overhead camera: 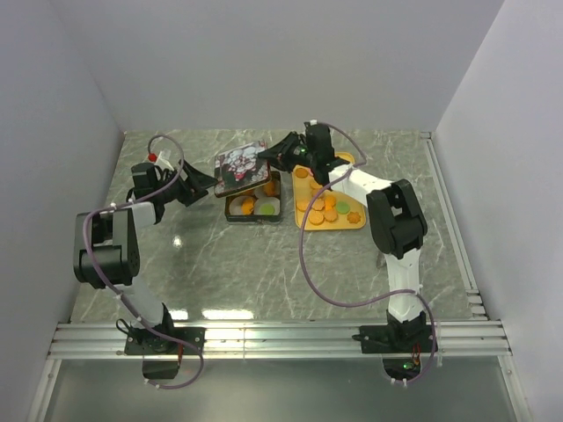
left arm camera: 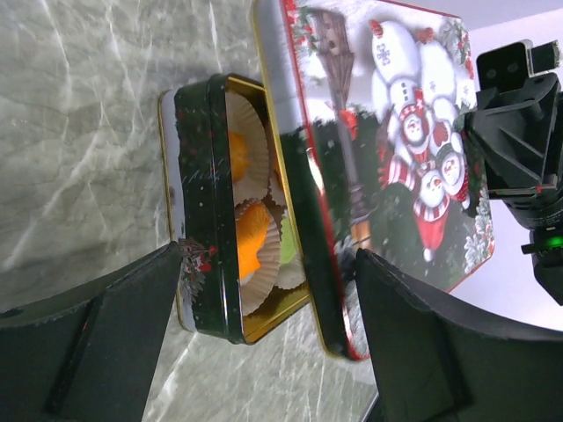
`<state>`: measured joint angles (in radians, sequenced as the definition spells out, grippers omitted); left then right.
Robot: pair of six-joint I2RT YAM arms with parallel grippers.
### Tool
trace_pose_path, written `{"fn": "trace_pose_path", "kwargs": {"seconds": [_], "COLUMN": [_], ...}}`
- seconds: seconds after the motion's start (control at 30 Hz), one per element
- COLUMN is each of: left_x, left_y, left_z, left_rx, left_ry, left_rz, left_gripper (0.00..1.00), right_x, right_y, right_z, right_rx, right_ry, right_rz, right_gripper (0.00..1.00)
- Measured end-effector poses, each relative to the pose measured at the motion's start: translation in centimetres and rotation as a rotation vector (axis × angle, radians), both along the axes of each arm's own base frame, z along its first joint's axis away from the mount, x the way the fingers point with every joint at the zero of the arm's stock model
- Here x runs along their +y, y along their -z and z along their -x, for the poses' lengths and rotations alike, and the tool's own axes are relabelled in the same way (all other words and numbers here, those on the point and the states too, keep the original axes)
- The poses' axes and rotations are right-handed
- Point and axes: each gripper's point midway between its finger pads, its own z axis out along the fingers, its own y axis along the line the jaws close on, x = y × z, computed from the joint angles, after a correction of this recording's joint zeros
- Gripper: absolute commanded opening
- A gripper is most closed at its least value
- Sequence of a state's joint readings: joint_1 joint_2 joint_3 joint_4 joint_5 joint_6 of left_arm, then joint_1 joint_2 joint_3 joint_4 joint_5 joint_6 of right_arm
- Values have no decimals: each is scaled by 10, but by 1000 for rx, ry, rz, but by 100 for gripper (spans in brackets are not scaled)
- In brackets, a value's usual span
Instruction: Pack the cookies
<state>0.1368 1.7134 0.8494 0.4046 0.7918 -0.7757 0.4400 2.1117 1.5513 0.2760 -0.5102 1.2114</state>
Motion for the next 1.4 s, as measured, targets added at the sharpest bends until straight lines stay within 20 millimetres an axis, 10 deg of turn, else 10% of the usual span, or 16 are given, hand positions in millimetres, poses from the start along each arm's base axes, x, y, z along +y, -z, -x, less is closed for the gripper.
{"fn": "trace_pose_path", "kwargs": {"seconds": [0.47,0.9,1.17,1.4], "left_x": [6,-57,-64,-67], "left_y": [16,53,53,56], "left_z": [-9,-21,-23,-26], "left_rx": [19,94,87,93], "left_ry": [-22,136,157,177], "left_rz": [-33,-25,-62,-134], "left_gripper": [83,77,73,73], "right_x": [3,-9,-14,-24], "right_y": [20,71,76,75], "right_z": [5,22,21,25], "right_rx": [31,100,92,81], "right_ry": [15,26,34,48], "right_rz": [47,118,140,222], "right_gripper": [0,0,0,49]}}
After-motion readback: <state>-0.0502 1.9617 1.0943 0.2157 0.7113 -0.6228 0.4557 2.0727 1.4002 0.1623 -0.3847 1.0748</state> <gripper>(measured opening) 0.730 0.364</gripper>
